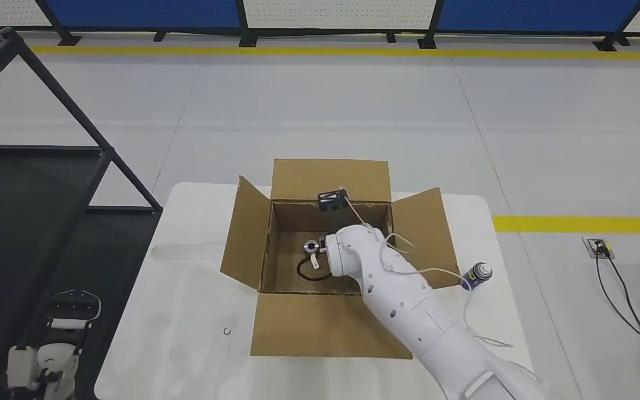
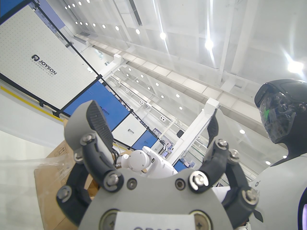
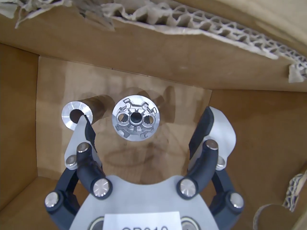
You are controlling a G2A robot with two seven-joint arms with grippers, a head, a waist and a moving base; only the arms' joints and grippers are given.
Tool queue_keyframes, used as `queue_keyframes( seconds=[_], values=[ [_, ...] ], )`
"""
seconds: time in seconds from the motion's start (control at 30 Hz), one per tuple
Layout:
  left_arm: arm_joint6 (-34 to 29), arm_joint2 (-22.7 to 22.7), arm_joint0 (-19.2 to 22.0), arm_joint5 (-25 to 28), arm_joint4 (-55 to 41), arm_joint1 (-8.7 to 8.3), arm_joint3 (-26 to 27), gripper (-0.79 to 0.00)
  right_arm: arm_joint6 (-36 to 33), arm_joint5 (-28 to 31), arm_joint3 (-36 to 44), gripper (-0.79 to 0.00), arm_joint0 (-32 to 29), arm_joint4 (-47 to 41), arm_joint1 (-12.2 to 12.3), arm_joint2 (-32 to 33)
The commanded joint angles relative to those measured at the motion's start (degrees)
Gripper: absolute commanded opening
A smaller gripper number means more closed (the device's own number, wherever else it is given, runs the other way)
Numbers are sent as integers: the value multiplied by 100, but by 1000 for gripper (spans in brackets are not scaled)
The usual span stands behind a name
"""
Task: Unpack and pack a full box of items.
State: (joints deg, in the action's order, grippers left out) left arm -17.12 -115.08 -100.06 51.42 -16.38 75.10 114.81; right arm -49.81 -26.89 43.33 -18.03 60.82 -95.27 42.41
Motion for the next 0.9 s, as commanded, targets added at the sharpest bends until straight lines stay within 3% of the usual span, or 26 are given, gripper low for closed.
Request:
queue_keyframes(
  seconds=[0.0, 0.53, 0.8, 0.87],
  values=[
    [0, 0, 0, 0, 0, 0, 0, 0, 37, -18, -149, 0, 42, -57, -46, 19],
    [0, 0, 0, 0, 0, 0, 0, 0, 301, 120, -971, -9, 254, -259, -357, 43],
    [0, 0, 0, 0, 0, 0, 0, 0, 422, 238, -1340, -363, 347, -359, -468, 110],
    [0, 0, 0, 0, 0, 0, 0, 0, 467, 263, -1405, -406, 361, -368, -491, 123]
  ],
)
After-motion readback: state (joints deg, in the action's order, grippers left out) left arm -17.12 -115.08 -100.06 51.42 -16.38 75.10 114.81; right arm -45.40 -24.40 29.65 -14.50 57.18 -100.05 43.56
